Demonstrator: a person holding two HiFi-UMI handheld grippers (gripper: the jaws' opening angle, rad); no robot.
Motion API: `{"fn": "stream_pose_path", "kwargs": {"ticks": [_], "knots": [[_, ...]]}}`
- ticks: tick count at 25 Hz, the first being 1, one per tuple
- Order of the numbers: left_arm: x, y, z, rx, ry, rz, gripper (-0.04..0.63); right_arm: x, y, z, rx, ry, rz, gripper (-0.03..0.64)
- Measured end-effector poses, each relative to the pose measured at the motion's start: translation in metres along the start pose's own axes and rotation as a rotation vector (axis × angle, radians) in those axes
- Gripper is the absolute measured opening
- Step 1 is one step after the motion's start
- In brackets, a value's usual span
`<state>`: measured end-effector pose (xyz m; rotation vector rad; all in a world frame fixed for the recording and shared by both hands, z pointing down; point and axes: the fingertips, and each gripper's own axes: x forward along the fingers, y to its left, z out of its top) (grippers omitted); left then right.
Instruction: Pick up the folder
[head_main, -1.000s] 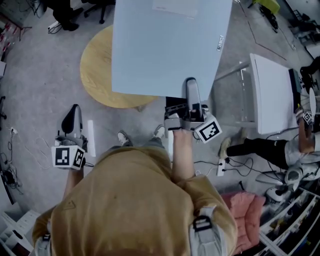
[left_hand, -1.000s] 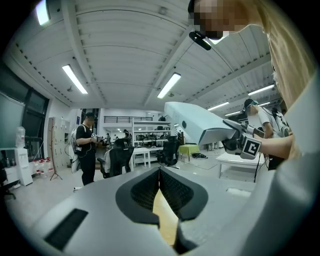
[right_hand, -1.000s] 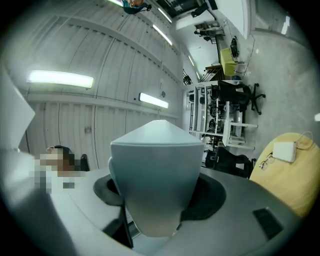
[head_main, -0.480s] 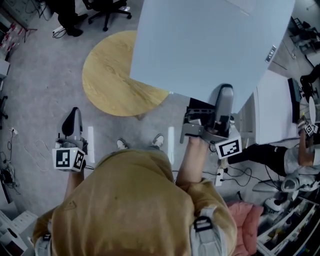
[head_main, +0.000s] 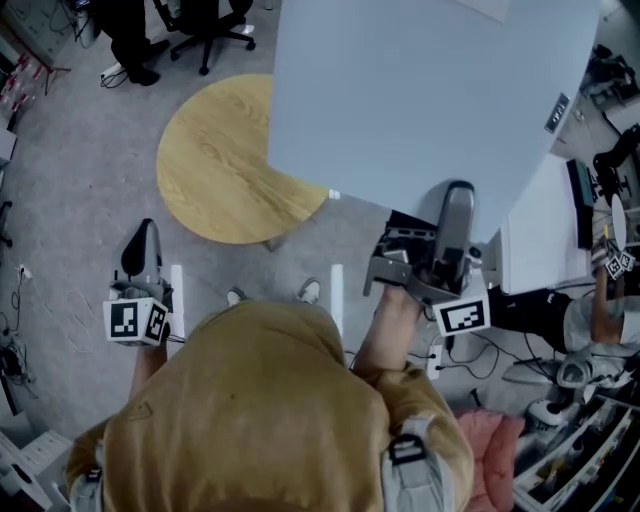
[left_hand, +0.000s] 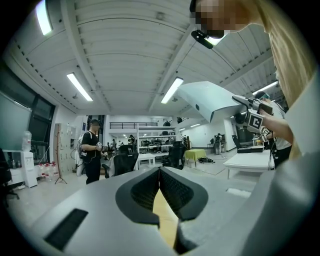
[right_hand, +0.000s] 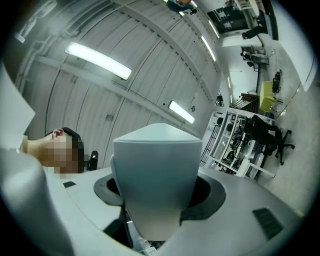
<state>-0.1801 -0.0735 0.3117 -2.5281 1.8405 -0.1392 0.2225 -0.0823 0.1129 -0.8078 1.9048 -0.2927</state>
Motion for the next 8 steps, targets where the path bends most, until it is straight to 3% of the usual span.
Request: {"fn": "stream_pose_path", "kwargs": {"ticks": [8], "knots": [[0.004,-0.005,0.001,0.003,-0.002,0.013,0.005,-0.002,0.001,0.015,0.034,-0.02,0.03,0.268]]}}
